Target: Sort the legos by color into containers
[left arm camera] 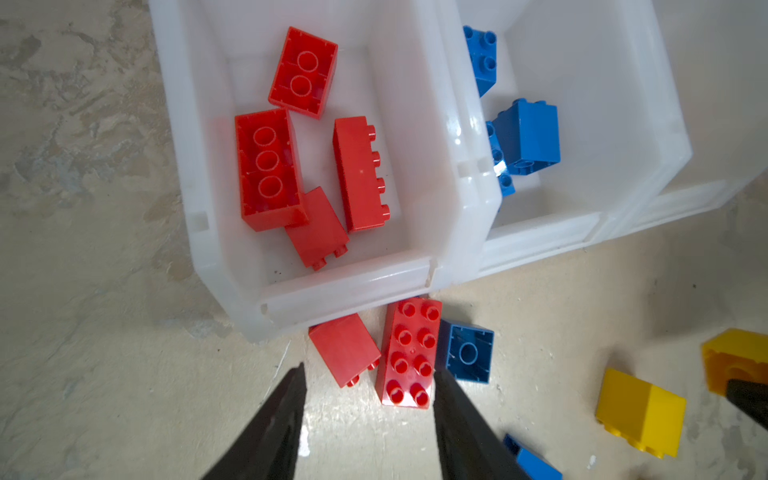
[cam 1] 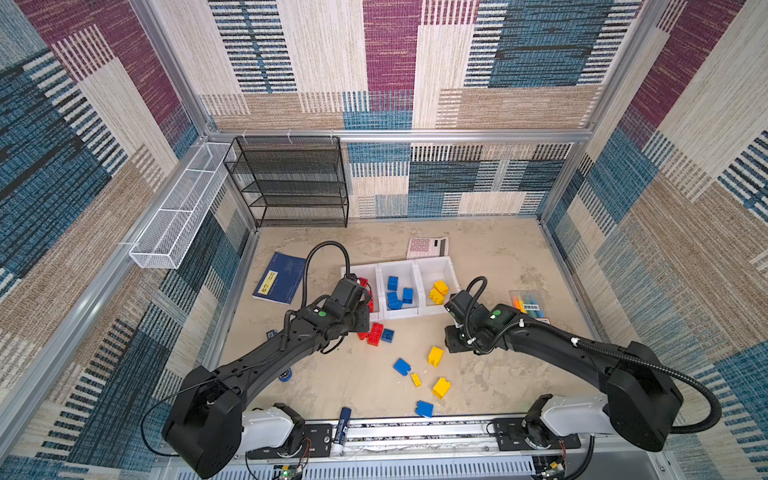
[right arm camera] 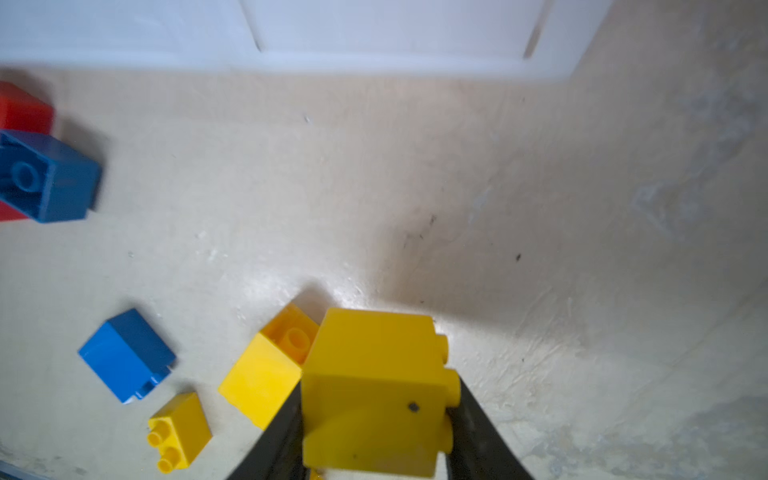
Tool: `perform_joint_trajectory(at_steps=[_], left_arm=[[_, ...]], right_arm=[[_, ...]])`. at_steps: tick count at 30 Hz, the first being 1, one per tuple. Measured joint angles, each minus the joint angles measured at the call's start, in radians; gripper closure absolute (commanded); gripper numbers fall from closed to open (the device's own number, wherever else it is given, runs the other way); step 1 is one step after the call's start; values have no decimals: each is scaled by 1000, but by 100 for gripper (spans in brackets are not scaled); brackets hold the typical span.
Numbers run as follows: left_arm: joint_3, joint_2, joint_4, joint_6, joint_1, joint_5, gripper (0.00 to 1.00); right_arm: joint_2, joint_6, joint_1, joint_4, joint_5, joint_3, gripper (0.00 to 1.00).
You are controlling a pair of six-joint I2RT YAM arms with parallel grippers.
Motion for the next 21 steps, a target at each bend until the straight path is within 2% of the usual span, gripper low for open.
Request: perform_joint_trajectory(at_steps=[4,10,17,18,21], left_arm=[[11,0,-11,0,0,0,47],[17,-21,-32,0,0,0,47],[10,-46,-52,1,0,0,47],[10,-48,-55,1,0,1,47],[8,-54,-61,1,0,12,47]], right_arm=[[56,-64,-60,35,0,119,52],[227,-174,-142,90,-4,309,53],[325,-223,-167,112,-50,362,52],[328,-223,-169,113,-54,364,51],[338,-226,-170,118,-62,368,39]])
